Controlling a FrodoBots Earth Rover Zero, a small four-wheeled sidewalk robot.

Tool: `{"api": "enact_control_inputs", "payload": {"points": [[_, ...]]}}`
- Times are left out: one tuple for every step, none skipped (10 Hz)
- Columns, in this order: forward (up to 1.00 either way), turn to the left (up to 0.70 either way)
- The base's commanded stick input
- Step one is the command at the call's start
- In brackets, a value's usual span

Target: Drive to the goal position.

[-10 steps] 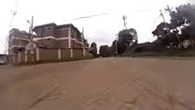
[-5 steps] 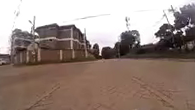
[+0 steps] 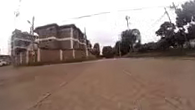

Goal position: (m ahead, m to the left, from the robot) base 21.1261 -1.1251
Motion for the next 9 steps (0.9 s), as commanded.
{"api": "enact_control_inputs", "payload": {"points": [[0.70, 0.00], [0.70, 0.00], [0.70, 0.00], [0.70, 0.00], [0.70, 0.05], [0.70, 0.09], [0.70, 0.08], [0.70, 0.05], [0.70, 0.00]]}}
